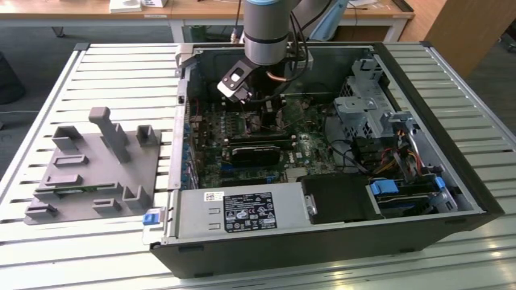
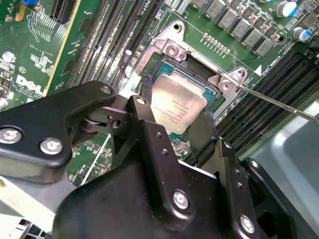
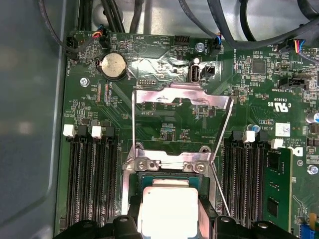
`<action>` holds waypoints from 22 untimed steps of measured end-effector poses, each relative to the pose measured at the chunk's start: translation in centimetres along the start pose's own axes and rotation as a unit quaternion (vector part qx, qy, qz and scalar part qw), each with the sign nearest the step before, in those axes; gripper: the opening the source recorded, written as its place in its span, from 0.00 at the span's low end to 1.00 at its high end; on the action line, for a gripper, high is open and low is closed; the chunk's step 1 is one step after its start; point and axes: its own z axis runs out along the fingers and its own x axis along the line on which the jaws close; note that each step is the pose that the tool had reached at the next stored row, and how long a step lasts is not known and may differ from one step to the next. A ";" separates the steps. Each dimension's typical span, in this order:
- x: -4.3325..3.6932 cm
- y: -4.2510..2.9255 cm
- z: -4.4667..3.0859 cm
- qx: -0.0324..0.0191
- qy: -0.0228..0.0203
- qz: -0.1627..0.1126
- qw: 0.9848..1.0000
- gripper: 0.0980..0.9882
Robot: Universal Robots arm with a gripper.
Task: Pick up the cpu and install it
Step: 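Place the cpu into insertion slot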
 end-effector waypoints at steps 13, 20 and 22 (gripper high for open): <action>0.00 0.00 0.02 0.000 0.000 0.000 1.000 0.57; -0.01 0.02 -0.40 0.000 0.000 0.000 1.000 0.57; -0.02 0.03 -0.80 0.000 0.000 0.000 1.000 0.57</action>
